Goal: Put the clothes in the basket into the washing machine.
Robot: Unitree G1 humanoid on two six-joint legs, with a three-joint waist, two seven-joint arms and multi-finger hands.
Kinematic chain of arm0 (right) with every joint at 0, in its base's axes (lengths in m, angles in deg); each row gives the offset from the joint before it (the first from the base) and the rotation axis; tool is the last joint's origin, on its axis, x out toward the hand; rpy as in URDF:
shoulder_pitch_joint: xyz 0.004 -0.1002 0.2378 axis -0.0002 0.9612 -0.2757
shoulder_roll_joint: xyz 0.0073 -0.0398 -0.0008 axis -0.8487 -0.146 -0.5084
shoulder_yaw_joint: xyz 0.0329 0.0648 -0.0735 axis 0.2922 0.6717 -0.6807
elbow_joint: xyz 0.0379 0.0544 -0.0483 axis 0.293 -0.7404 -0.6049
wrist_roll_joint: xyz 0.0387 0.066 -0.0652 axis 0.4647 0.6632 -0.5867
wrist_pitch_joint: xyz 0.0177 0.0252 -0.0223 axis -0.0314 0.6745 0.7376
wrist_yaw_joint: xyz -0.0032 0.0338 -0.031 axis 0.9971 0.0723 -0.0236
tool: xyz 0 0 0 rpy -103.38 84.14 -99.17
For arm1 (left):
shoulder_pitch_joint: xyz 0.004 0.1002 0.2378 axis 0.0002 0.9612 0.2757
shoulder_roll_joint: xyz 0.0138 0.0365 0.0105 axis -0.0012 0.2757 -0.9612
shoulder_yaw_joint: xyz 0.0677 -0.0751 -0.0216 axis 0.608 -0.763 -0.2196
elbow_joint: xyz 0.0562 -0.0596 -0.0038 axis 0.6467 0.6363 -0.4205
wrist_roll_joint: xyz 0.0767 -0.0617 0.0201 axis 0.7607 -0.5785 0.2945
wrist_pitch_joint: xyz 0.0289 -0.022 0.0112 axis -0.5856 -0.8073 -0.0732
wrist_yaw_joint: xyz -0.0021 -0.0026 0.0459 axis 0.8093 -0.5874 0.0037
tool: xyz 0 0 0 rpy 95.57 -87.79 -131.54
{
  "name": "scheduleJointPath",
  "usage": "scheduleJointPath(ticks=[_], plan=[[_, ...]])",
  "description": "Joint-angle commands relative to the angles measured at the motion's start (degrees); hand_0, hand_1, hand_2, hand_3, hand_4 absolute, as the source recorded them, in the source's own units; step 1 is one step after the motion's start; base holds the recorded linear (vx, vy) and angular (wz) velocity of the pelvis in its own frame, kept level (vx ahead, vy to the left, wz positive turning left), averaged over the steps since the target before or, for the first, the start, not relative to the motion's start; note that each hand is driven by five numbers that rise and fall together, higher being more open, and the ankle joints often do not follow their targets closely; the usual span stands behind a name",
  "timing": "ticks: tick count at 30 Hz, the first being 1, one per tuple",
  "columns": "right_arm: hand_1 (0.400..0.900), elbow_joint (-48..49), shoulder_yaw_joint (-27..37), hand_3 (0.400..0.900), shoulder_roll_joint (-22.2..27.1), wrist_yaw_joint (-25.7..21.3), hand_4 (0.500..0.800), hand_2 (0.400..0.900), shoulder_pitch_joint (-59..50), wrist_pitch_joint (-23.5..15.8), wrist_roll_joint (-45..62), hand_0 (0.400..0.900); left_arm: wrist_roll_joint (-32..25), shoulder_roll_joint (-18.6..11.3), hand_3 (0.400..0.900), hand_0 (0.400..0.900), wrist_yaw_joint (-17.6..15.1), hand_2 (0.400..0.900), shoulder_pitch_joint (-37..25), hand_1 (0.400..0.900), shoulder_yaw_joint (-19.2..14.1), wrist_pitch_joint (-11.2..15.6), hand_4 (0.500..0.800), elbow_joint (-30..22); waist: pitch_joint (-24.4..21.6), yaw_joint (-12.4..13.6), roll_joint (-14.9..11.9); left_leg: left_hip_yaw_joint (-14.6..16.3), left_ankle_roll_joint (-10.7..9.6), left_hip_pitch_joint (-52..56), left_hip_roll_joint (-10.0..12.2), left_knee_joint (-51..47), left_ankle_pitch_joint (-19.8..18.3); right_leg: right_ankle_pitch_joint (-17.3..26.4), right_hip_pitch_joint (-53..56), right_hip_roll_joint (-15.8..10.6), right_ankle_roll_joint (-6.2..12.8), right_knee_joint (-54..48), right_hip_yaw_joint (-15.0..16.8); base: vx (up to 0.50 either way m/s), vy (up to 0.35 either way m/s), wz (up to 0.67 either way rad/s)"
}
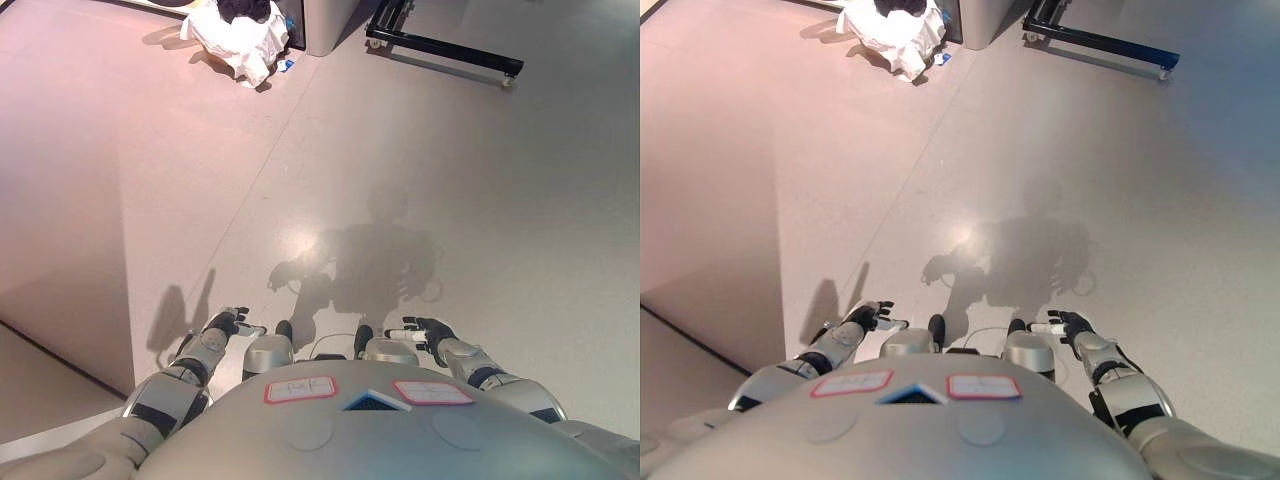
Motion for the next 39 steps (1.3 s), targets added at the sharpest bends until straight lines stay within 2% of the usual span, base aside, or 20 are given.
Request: scheduleJointPath(ticks=[1, 8, 14, 28, 35, 37, 39], plan=[[0.9, -2.6, -0.2, 0.9, -1.4, -0.5, 0.8, 0.9, -2.9, -1.3, 0.4, 0.9, -0.9, -1.0, 0.9, 0.9, -0.7, 0.9, -4.2, 0.9, -0.1, 1.7, 0.8, 3.7, 1.4, 0.1, -3.0, 0.0, 0.6, -0.6, -1.7, 0.2, -3.4, -3.8, 3.5, -2.2, 3.04, 0.3, -0.4, 0.0, 0.0, 0.0], [0.9, -2.0, -0.4, 0.9, -1.8, -0.7, 0.8, 0.9, -3.1, -1.4, 0.8, 0.9, -1.1, -0.9, 0.9, 0.9, -1.4, 0.9, -4.6, 0.9, -0.3, 1.6, 0.8, 3.7, 1.3, 0.1, -3.1, -0.1, 0.5, -0.6, -1.7, 0.2, -3.4, -3.9, 3.7, -2.1, 3.0, 0.3, -0.5, 0.0, 0.0, 0.0], [0.9, -1.7, -1.1, 0.9, -2.4, 0.1, 0.8, 0.9, -2.7, -1.4, 1.6, 0.9, -1.7, 0.4, 0.9, 0.9, -0.3, 0.9, -4.4, 0.9, 0.4, 1.8, 0.8, 4.0, 1.3, 0.0, -3.4, 0.1, 0.5, -0.5, -1.6, 0.2, -3.5, -3.8, 3.6, -2.1, 3.03, 0.3, -0.3, 0.0, 0.0, 0.0], [0.9, -1.6, -1.2, 0.9, -2.3, 0.4, 0.8, 0.9, -2.9, -1.4, 1.9, 0.9, -2.8, 0.0, 0.9, 0.9, 0.1, 0.9, -4.2, 0.9, 0.2, 2.1, 0.8, 3.8, 1.4, 0.2, -3.7, 0.2, 1.0, -0.9, -2.0, 0.2, -3.8, -3.5, 3.1, -2.5, 3.31, 0.3, 0.2, 0.0, 0.003, -0.01], [0.9, -0.9, -1.8, 0.9, -2.5, 0.6, 0.8, 0.9, -4.2, -1.2, 1.8, 0.9, -3.3, -0.4, 0.9, 0.9, -0.3, 0.9, -4.3, 0.9, -0.7, 1.8, 0.8, 4.5, 1.8, 0.8, -4.0, 0.7, 3.1, -0.4, -3.6, 0.2, -4.9, -3.6, 2.1, -3.9, 3.98, 2.3, 2.0, 0.03, 0.061, -0.11], [0.9, -0.2, -2.3, 0.9, -2.5, 0.4, 0.8, 0.9, -5.1, -1.3, 1.7, 0.9, -3.7, -0.9, 0.9, 0.9, -0.6, 0.9, -5.1, 0.9, -0.8, 1.9, 0.8, 4.0, 2.5, 1.2, -3.9, 0.5, 4.3, -0.9, -4.1, 1.0, -5.2, -4.9, -0.9, -4.6, 4.32, 8.2, 2.9, 0.02, 0.116, -0.12], [0.9, 0.8, -2.7, 0.9, -2.3, 0.2, 0.8, 0.9, -5.7, -1.7, 1.0, 0.9, -4.1, -1.1, 0.9, 0.9, -0.2, 0.9, -5.4, 0.9, -0.9, 1.8, 0.8, 3.9, 3.4, 1.2, -3.7, -0.1, 5.9, -1.2, -4.9, 2.0, -5.9, -4.7, -5.7, -4.6, 5.02, 18.8, 4.1, 0.03, 0.158, -0.03]])
